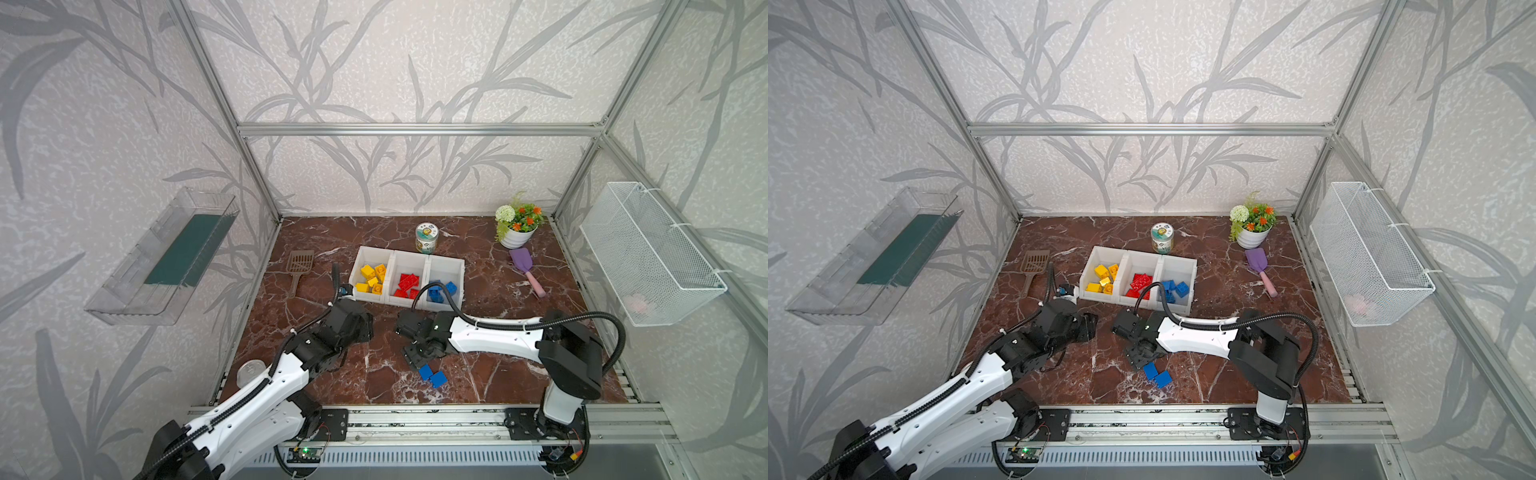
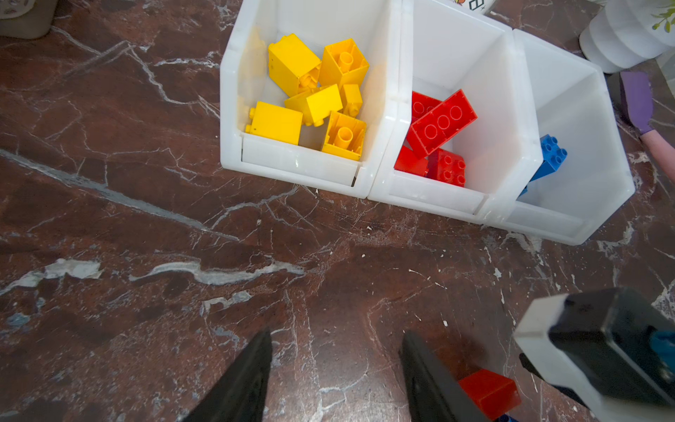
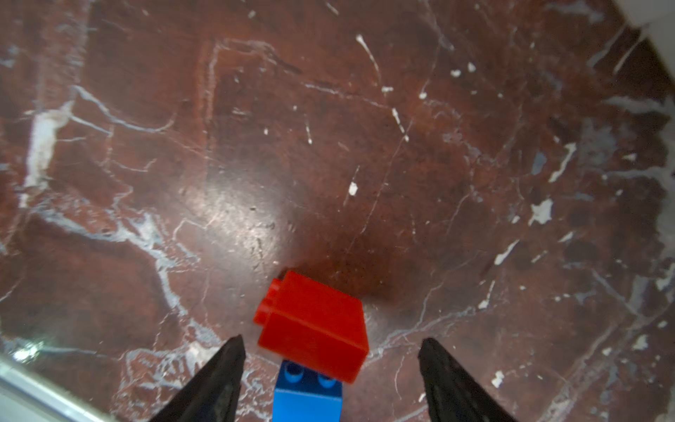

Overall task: Sort the legos into containers by color
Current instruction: Pick up the lego from the bottom-center of the table.

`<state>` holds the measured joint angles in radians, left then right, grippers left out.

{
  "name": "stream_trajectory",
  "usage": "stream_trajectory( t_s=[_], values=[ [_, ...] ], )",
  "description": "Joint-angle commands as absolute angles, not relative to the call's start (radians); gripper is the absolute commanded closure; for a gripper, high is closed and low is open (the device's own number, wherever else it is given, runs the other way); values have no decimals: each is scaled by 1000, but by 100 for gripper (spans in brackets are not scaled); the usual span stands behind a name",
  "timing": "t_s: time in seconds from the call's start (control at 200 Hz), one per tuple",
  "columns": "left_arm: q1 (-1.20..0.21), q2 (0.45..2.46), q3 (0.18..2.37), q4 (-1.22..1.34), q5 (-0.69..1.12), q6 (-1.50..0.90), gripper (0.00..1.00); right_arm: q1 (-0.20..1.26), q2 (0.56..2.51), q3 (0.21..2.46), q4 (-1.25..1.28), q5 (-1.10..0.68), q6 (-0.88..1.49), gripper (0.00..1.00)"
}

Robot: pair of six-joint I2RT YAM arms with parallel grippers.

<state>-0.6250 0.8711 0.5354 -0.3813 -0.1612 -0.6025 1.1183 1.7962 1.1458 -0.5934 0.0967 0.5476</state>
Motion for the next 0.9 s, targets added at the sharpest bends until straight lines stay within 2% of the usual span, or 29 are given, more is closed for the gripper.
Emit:
stream_trajectory(
  t_s=[0.0,0.27,0.4,0.685,0.895],
  values=[
    [-620,864,525,-384,-170,-617,40,1120,1819,1178,-610,111,602,24],
    [-620,864,522,-380,-167,-618,40,1120,1865,1202,-571,95,620,28],
    [-620,862,520,-381,-167,-614,40,1120,1890,1213,-572,91,624,35],
    [-620,858,515,-383,-169,-612,40,1120,1887,1220,-590,116,625,58],
    [-620,851,515,-386,-169,-610,40,1111,1854,1277,-635,181,558,62]
  ],
)
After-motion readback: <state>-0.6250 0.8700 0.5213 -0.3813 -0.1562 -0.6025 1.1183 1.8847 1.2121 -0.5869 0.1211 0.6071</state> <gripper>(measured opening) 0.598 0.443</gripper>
